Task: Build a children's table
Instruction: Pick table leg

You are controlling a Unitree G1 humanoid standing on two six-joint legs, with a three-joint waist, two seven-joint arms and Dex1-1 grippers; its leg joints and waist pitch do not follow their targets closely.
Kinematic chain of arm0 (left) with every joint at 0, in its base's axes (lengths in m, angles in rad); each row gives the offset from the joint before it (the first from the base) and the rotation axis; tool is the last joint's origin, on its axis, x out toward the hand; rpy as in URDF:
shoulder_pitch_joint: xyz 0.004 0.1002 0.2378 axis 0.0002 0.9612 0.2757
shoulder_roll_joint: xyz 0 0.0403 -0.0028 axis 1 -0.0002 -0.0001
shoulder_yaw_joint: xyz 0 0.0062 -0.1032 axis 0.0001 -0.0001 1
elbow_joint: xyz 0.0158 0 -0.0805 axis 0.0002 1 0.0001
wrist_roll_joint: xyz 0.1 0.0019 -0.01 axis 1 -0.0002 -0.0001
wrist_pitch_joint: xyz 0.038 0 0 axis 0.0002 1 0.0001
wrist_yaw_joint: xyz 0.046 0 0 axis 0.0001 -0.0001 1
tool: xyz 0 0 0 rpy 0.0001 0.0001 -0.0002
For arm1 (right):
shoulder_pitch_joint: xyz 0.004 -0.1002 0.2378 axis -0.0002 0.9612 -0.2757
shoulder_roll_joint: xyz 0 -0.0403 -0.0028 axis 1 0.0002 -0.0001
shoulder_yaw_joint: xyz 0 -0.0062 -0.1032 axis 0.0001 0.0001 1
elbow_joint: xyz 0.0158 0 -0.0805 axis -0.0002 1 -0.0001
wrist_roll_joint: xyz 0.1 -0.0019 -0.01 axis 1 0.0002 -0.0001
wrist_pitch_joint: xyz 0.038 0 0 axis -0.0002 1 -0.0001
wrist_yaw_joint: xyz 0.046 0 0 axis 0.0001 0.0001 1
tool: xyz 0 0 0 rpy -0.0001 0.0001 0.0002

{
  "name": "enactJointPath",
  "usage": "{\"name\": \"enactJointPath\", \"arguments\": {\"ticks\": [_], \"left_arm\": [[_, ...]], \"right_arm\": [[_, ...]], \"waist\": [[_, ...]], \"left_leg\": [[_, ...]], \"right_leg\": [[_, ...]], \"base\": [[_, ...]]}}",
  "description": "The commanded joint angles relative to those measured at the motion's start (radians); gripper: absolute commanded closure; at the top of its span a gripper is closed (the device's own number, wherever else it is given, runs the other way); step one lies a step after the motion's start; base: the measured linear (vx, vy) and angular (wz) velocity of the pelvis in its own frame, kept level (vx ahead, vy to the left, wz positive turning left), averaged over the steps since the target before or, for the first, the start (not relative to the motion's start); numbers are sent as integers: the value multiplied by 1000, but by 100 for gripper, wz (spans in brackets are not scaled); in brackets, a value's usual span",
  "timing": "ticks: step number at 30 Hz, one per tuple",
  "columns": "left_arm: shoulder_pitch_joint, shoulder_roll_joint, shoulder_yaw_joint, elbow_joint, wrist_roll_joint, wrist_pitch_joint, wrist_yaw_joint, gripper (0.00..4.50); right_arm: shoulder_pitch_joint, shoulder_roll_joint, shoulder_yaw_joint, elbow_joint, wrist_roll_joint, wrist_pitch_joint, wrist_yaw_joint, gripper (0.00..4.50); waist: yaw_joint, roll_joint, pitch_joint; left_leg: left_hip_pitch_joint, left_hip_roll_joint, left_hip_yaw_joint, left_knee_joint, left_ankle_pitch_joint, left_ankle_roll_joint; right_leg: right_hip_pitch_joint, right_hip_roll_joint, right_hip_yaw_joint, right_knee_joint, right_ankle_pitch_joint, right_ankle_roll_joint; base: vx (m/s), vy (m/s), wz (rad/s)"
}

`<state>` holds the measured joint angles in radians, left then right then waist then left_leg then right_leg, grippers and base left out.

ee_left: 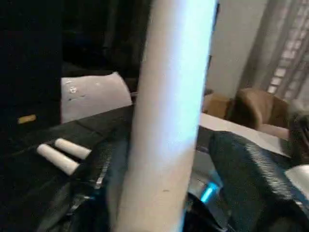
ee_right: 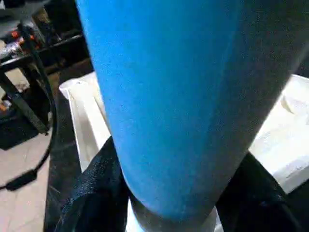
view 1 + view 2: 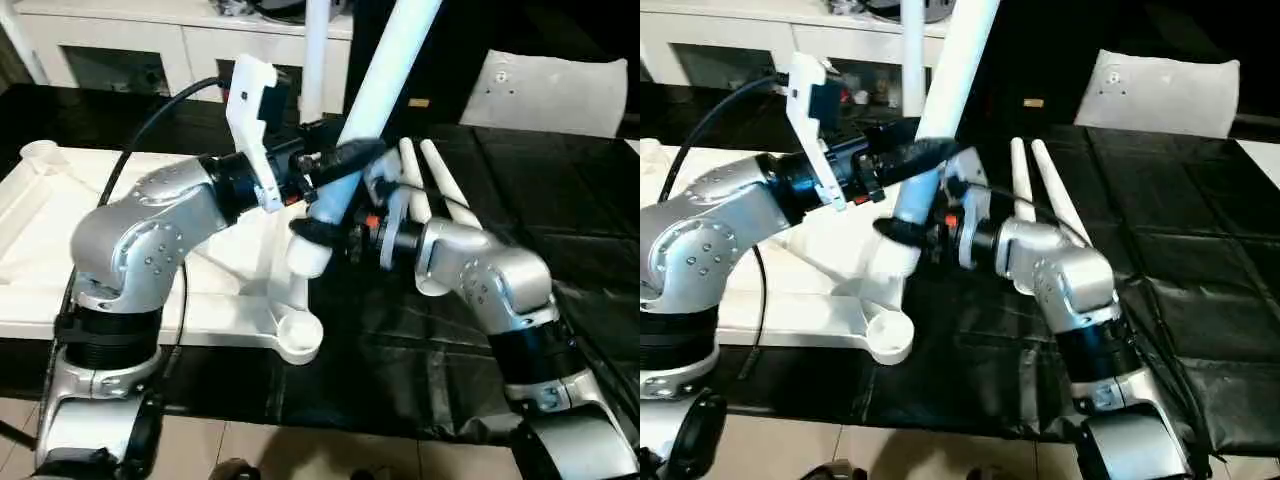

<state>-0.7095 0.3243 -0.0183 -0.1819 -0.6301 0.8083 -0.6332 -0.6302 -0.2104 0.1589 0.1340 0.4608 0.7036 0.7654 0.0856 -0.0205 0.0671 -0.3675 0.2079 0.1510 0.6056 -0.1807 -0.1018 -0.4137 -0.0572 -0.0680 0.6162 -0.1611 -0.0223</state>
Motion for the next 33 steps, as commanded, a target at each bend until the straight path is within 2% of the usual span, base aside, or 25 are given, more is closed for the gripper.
{"name": "enactJointPath", "arguments": {"ticks": [1,4,6,8,9,10,11,12,13,14,17,18,19,21,22,23,24,26,27,28,29,30,31,32,33], "left_arm": [[-21,1,-59,-31,-9,-14,-72,104],[-30,-3,-47,-19,-16,-19,-81,95],[-33,-22,-18,-10,-42,-13,-82,67],[-35,-40,12,-2,-81,-12,-88,53],[-34,-51,29,-1,-107,-13,-91,47],[-33,-66,55,0,-143,-10,-84,37],[-31,-71,63,-2,-154,-13,-83,26],[-26,-86,91,-9,-196,-6,-75,11],[-17,-101,128,-25,-232,-13,-63,8],[-17,-101,128,-25,-233,-13,-63,3],[1,-115,198,-31,-280,-12,-31,0],[23,-110,225,-33,-283,-20,-25,0],[26,-109,228,-33,-282,-21,-24,0],[86,-54,211,-45,-205,-55,-54,0],[123,-16,192,-52,-151,-75,-72,0],[185,51,151,-63,-74,-108,-106,0],[191,57,147,-64,-68,-111,-110,0],[255,118,118,-73,-33,-132,-145,0],[283,148,102,-76,-17,-138,-164,0],[340,209,63,-75,31,-172,-207,0],[372,246,35,-70,70,-203,-232,0],[372,246,35,-70,70,-203,-232,0],[433,316,-19,-53,138,-273,-303,0],[438,321,-23,-51,144,-281,-310,0],[474,360,-52,-22,197,-348,-361,0]], "right_arm": [[-1,-8,11,13,-12,6,3,260],[-1,-7,9,15,-14,2,5,260],[-1,-5,7,18,-18,-5,5,260],[-1,-4,6,21,-22,-15,7,260],[-2,-3,4,23,-23,-21,6,260],[-5,1,-5,30,-21,-28,0,260],[-5,3,-8,31,-20,-29,-3,260],[-3,7,-15,32,-22,-39,-13,260],[3,19,-33,30,-20,-50,-38,260],[3,19,-33,30,-20,-50,-38,260],[19,45,-74,21,-8,-75,-86,261],[33,58,-92,7,-7,-84,-118,261],[35,59,-94,5,-7,-86,-123,261],[63,72,-104,-24,-30,-122,-175,261],[80,76,-106,-42,-35,-125,-192,261],[109,81,-103,-68,-52,-122,-224,261],[112,82,-103,-70,-54,-122,-228,261],[155,86,-100,-86,-86,-139,-269,261],[169,87,-99,-91,-93,-147,-279,261],[196,90,-98,-99,-100,-156,-291,261],[212,92,-97,-105,-101,-159,-298,261],[212,92,-97,-105,-101,-159,-298,261],[245,93,-87,-126,-109,-171,-306,261],[248,93,-86,-128,-110,-172,-306,261],[272,93,-75,-150,-117,-178,-311,261]], "waist": [[-5,15,-79],[-6,17,-79],[-6,16,-81],[-5,19,-80],[-4,19,-82],[-3,13,-82],[-3,15,-82],[-4,17,-83],[-4,13,-83],[-3,17,-83],[-3,19,-82],[-4,26,-81],[-6,23,-80],[-6,23,-80],[-8,28,-79],[-12,25,-79],[-18,28,-78],[-24,33,-80],[-21,33,-79],[-23,28,-74],[-23,28,-74],[-30,31,-72],[-29,30,-74],[-28,31,-71],[-30,31,-69]], "left_leg": [[6,5,9,-66,-171,-28],[7,6,10,-65,-173,-33],[7,6,11,-64,-167,-32],[7,5,11,-63,-168,-33],[7,6,10,-63,-168,-33],[4,5,10,-64,-162,-31],[5,5,10,-63,-162,-30],[4,4,11,-62,-164,-28],[4,4,11,-62,-163,-28],[5,5,10,-63,-164,-29],[8,8,11,-64,-171,-33],[8,6,9,-65,-182,-32],[8,6,11,-65,-184,-31],[9,5,9,-66,-192,-31],[9,7,7,-70,-194,-35],[8,7,6,-73,-192,-32],[9,6,6,-75,-198,-37],[13,7,6,-74,-202,-45],[14,7,6,-74,-207,-46],[11,7,3,-81,-238,-41],[11,7,3,-81,-238,-41],[14,7,5,-82,-259,-40],[13,6,3,-82,-249,-40],[15,9,3,-84,-261,-39],[14,8,3,-85,-271,-37]], "right_leg": [[65,-57,41,-72,-269,-129],[64,-57,41,-72,-259,-139],[64,-57,42,-71,-246,-145],[64,-56,42,-72,-237,-153],[66,-56,41,-70,-234,-154],[68,-57,41,-67,-228,-157],[67,-57,41,-68,-227,-159],[67,-57,41,-69,-222,-162],[68,-57,41,-68,-221,-164],[66,-57,41,-68,-222,-169],[63,-56,41,-67,-214,-177],[64,-54,40,-67,-219,-173],[64,-55,40,-71,-223,-167],[63,-56,40,-74,-255,-146],[63,-55,39,-76,-273,-129],[64,-53,40,-77,-282,-106],[61,-52,40,-76,-298,-90],[58,-52,41,-74,-289,-105],[55,-52,41,-77,-289,-110],[58,-55,41,-79,-319,-109],[58,-55,41,-79,-319,-109],[53,-52,43,-77,-339,-100],[56,-54,43,-80,-337,-99],[50,-55,45,-81,-349,-101],[50,-54,45,-83,-362,-97]], "base": [[0,0,0],[0,0,0],[0,0,0],[0,0,0],[0,0,0],[0,0,0],[0,0,0],[0,0,0],[0,0,0],[0,0,0],[0,0,0],[0,0,0],[0,0,0],[0,0,0],[0,0,0],[0,0,0],[0,0,0],[0,0,0],[0,0,0],[0,0,0],[0,0,0],[0,0,0],[0,0,0],[0,0,0],[0,0,0]]}}
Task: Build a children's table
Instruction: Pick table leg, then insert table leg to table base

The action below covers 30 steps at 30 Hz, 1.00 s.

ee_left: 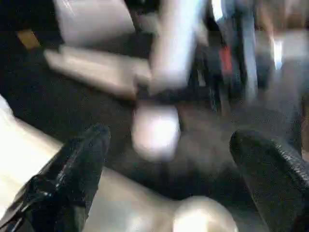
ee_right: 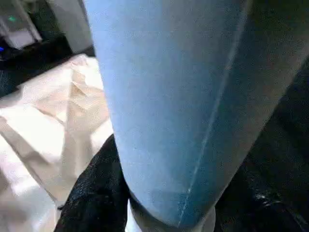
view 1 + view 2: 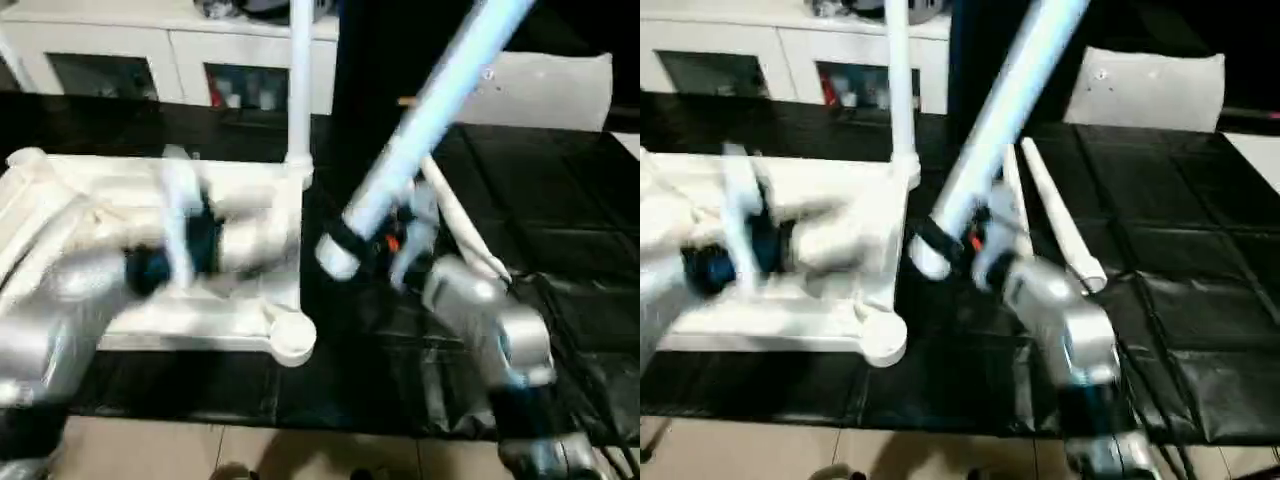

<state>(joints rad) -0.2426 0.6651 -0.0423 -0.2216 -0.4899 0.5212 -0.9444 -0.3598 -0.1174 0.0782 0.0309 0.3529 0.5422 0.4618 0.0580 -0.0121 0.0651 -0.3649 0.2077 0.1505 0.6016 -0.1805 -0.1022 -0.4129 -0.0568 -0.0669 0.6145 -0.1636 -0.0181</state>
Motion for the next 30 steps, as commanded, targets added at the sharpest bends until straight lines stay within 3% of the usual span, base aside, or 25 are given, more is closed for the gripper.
{"name": "enactJointPath", "arguments": {"ticks": [1,2,3,7,10,15,21,22,28,30], "left_arm": [[16,28,-34,30,77,-85,-62,19],[16,28,-34,30,77,-85,-62,30],[32,52,-50,62,117,-148,-87,37],[58,107,-98,123,190,-259,-133,68],[74,124,-116,161,220,-308,-172,88],[64,146,-148,238,272,-368,-210,131],[29,149,-165,318,325,-451,-230,173],[22,147,-170,333,330,-464,-240,185],[10,135,-177,378,333,-486,-260,239],[9,129,-179,390,332,-500,-266,246]], "right_arm": [[9,2,9,-54,-10,-17,-11,261],[9,2,9,-54,-10,-17,-11,261],[22,4,21,-67,-23,-21,-16,261],[41,-6,59,-71,-66,-45,-25,261],[53,-4,67,-74,-72,-58,-23,261],[61,5,47,-68,-56,-68,-14,261],[66,-2,65,-71,-54,-75,13,261],[64,-2,67,-69,-52,-77,20,261],[65,-1,73,-69,-53,-78,34,261],[66,-1,74,-68,-51,-77,40,261]], "waist": [[-2,22,-67],[-3,24,-67],[-2,27,-66],[-3,23,-62],[-5,28,-58],[-5,29,-60],[-3,33,-61],[-4,29,-61],[-5,34,-63],[-5,27,-62]], "left_leg": [[14,8,5,-81,-281,-37],[14,7,5,-81,-287,-39],[17,9,4,-82,-298,-41],[18,8,2,-85,-331,-43],[23,8,-2,-88,-378,-47],[26,8,-3,-88,-388,-46],[25,10,-4,-89,-382,-48],[25,9,-3,-89,-382,-47],[26,11,-3,-89,-381,-50],[27,11,-2,-89,-383,-49]], "right_leg": [[47,-55,45,-84,-373,-95],[47,-56,46,-83,-380,-95],[44,-57,45,-84,-389,-99],[42,-59,46,-88,-438,-82],[39,-61,45,-96,-494,-75],[38,-62,47,-94,-474,-89],[42,-64,48,-88,-428,-112],[41,-63,48,-90,-429,-111],[43,-64,50,-84,-398,-132],[43,-63,50,-85,-402,-133]], "base": [[0,0,0],[0,0,0],[0,0,0],[0,0,0],[0,0,0],[0,0,0],[0,0,0],[0,0,0],[0,0,0],[0,0,0]]}}
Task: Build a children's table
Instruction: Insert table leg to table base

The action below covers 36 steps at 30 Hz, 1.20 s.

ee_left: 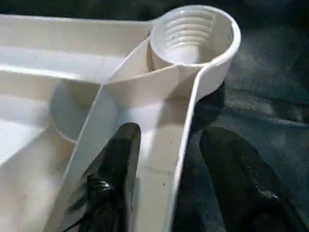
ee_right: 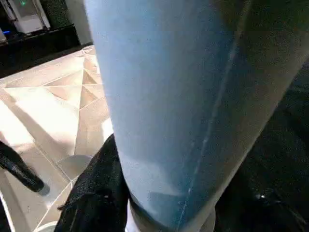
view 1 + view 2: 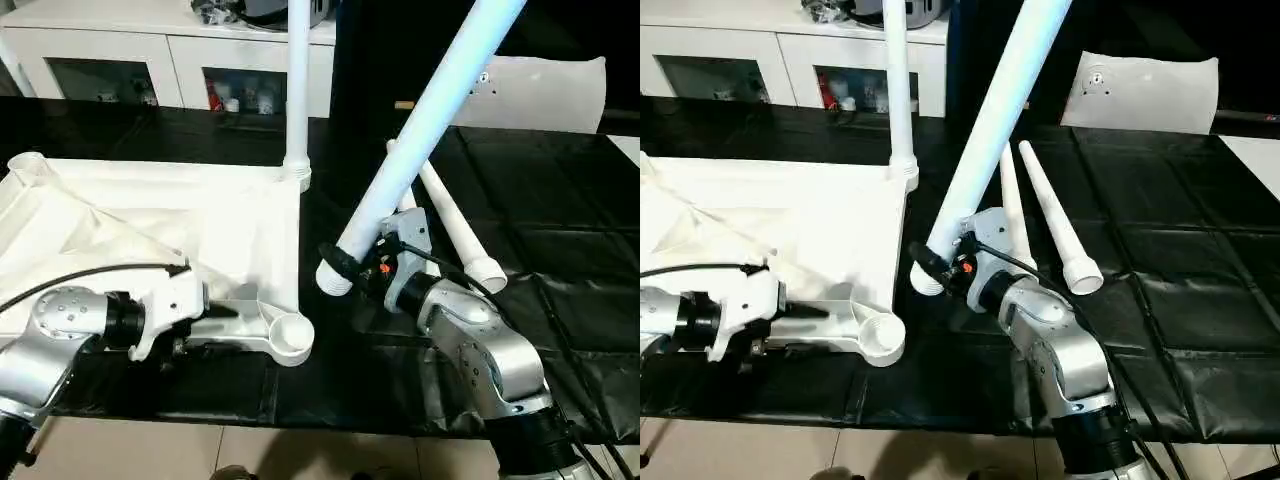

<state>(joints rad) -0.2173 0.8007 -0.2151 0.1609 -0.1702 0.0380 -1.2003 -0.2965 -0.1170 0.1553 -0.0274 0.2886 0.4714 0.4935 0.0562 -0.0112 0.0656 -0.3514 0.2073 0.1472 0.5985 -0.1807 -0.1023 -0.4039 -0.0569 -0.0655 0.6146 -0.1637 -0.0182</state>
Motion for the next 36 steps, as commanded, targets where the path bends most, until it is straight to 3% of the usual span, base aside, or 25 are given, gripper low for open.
{"name": "enactJointPath", "arguments": {"ticks": [1,11,13,14,16,17,18,22,25,28,36], "left_arm": [[-18,-11,-9,17,16,-29,-14,253],[-32,-15,-11,73,29,-51,-33,334],[-34,-17,-11,84,35,-55,-41,371],[-34,-19,-11,85,35,-53,-43,371],[-36,-19,-13,89,35,-48,-47,385],[-36,-20,-14,91,36,-47,-49,385],[-36,-20,-15,95,39,-44,-49,408],[-35,-25,-17,104,51,-31,-36,433],[-38,-33,-28,124,82,-42,-17,446],[-45,-63,-34,140,110,-25,37,449],[-74,-159,-46,119,130,64,141,450]], "right_arm": [[5,-2,-2,-9,15,-5,13,261],[6,-1,9,-8,12,-6,30,261],[9,-1,11,-10,10,-6,32,261],[12,-1,9,-13,12,-5,32,261],[14,-2,10,-15,11,-5,35,261],[15,-2,10,-16,10,-4,36,261],[14,-3,9,-17,11,-2,36,261],[14,-3,10,-16,9,-2,38,261],[12,-3,9,-15,10,-1,38,261],[6,-2,4,-11,10,2,36,261],[-13,3,-6,-2,12,9,29,261]], "waist": [[-2,23,-63],[-3,28,-62],[-3,32,-61],[-2,27,-63],[-2,34,-62],[-3,29,-62],[-3,29,-63],[-7,29,-64],[-16,24,-64],[-19,26,-62],[-19,21,-61]], "left_leg": [[13,11,2,-85,-379,-47],[15,12,0,-86,-387,-48],[15,11,0,-86,-397,-49],[15,11,-1,-86,-389,-48],[16,12,-1,-86,-390,-49],[14,12,-1,-87,-391,-48],[13,12,-1,-87,-387,-49],[11,12,-1,-87,-376,-50],[8,10,0,-86,-367,-45],[11,11,1,-84,-370,-42],[11,7,0,-81,-370,-28]], "right_leg": [[35,-64,49,-86,-410,-132],[33,-66,48,-89,-439,-123],[32,-65,48,-91,-443,-122],[34,-66,48,-88,-440,-122],[33,-66,49,-89,-436,-125],[34,-66,49,-89,-436,-126],[35,-66,49,-87,-427,-129],[38,-65,49,-82,-390,-141],[41,-65,49,-83,-394,-142],[38,-65,49,-86,-419,-137],[34,-67,44,-102,-533,-89]], "base": [[0,0,0],[0,0,0],[0,0,0],[0,0,0],[0,0,0],[0,0,0],[0,0,0],[0,0,0],[0,0,0],[0,0,0],[0,0,0]]}}
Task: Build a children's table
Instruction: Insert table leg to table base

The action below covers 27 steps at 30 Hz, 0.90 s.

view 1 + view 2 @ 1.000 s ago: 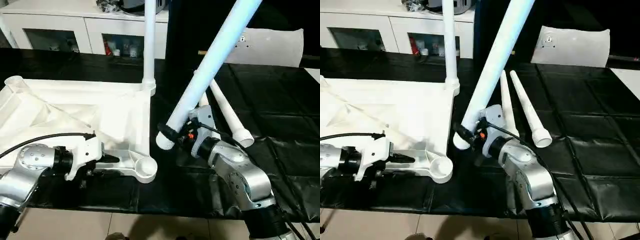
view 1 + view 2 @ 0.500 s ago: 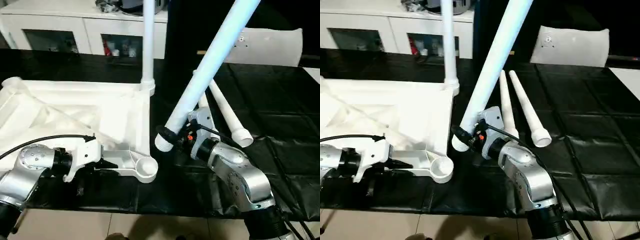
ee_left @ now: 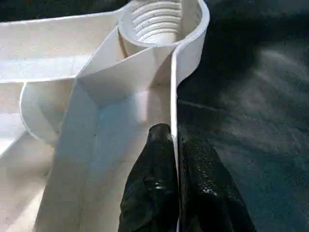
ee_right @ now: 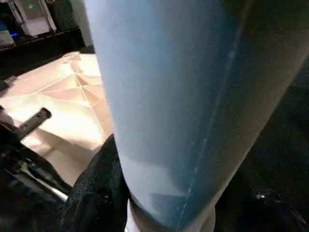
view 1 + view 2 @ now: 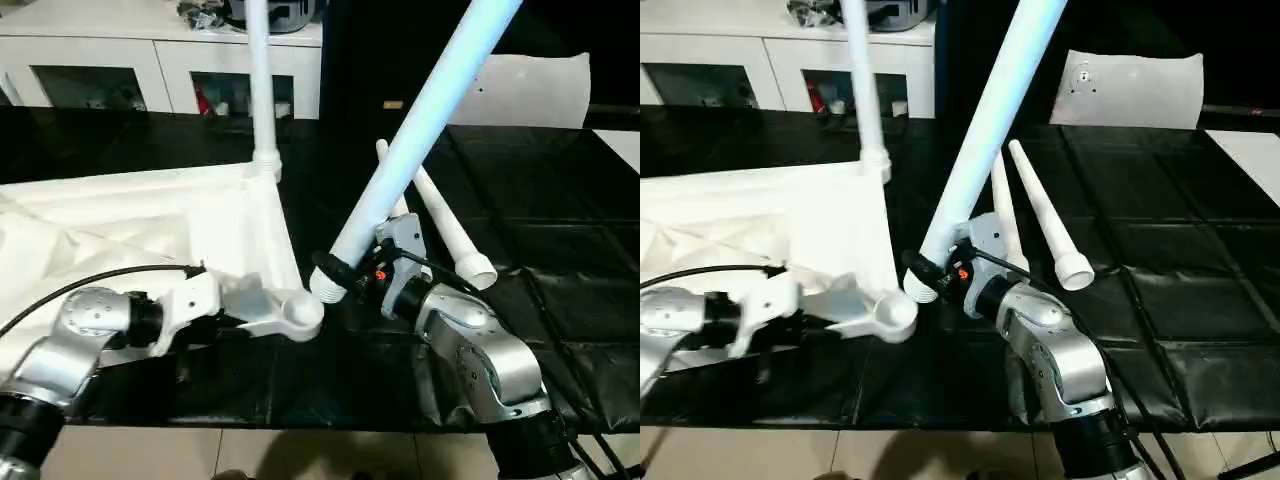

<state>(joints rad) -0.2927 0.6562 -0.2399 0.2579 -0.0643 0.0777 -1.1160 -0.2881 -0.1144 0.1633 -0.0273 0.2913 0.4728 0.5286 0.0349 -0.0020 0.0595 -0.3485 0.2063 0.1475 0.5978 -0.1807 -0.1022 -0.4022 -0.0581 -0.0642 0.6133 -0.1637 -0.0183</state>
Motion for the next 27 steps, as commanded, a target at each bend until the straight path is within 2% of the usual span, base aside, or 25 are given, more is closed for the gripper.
{"name": "enactJointPath", "arguments": {"ticks": [1,5,7,8,9,14,16,17,21,22,24,25,26,27], "left_arm": [[-4,-27,-24,22,29,26,65,450],[-18,-62,-28,24,40,25,88,450],[-32,-78,-40,31,71,23,118,450],[-35,-84,-44,32,79,23,127,450],[-39,-95,-48,32,87,27,140,450],[-54,-129,-48,35,89,55,163,450],[-53,-128,-54,29,89,19,144,450],[-46,-122,-59,23,90,-15,123,450],[-22,-113,-57,12,100,-98,127,450],[-15,-113,-56,9,100,-100,131,450],[-13,-115,-53,12,96,-81,128,450],[-13,-119,-47,14,84,-77,120,450],[-14,-124,-39,15,70,-71,113,450],[-18,-131,-30,17,55,-64,108,450]], "right_arm": [[-26,2,-15,-1,11,10,-8,261],[-34,3,-18,0,12,18,-10,261],[-40,-3,-18,4,11,23,-2,261],[-43,-7,-15,9,8,21,1,261],[-50,-10,-14,18,6,21,5,261],[-84,-12,-7,46,2,23,20,261],[-100,-7,-3,61,0,21,23,261],[-113,-11,14,77,-10,12,38,261],[-135,-21,44,115,-40,-15,61,261],[-141,-25,50,126,-47,-22,66,261],[-152,-22,44,147,-46,-23,65,261],[-157,-31,55,159,-60,-26,70,261],[-161,-41,66,171,-74,-30,74,261],[-165,-46,71,182,-82,-33,78,261]], "waist": [[3,21,-54],[3,18,-58],[3,18,-57],[5,17,-58],[5,11,-57],[9,13,-60],[10,13,-59],[10,10,-60],[12,11,-62],[12,4,-64],[15,11,-64],[15,10,-64],[18,1,-65],[21,5,-65]], "left_leg": [[9,7,-1,-81,-374,-28],[9,4,-1,-78,-371,-21],[10,5,-1,-78,-374,-20],[11,5,-1,-77,-373,-19],[7,5,-1,-78,-372,-17],[8,4,-1,-76,-364,-15],[5,3,-1,-77,-358,-12],[5,3,-1,-77,-356,-11],[1,7,0,-80,-334,-11],[0,8,1,-79,-326,-9],[1,9,3,-79,-313,-8],[0,9,4,-79,-304,-8],[0,9,7,-79,-289,-6],[1,10,8,-79,-276,-5]], "right_leg": [[31,-65,42,-101,-538,-86],[30,-65,40,-108,-561,-70],[29,-63,38,-109,-565,-66],[27,-63,38,-110,-567,-64],[29,-64,37,-110,-570,-62],[29,-66,35,-110,-573,-61],[29,-67,36,-112,-572,-58],[29,-67,35,-112,-574,-56],[32,-67,40,-104,-523,-69],[32,-68,41,-101,-510,-73],[32,-67,43,-97,-488,-86],[34,-67,44,-95,-476,-91],[34,-66,44,-95,-464,-92],[35,-67,45,-93,-454,-95]], "base": [[0,0,0],[0,0,0],[0,0,0],[0,0,0],[0,0,0],[0,0,0],[0,0,0],[0,0,0],[0,0,0],[0,0,0],[0,0,0],[0,0,0],[0,0,0],[0,0,0]]}}
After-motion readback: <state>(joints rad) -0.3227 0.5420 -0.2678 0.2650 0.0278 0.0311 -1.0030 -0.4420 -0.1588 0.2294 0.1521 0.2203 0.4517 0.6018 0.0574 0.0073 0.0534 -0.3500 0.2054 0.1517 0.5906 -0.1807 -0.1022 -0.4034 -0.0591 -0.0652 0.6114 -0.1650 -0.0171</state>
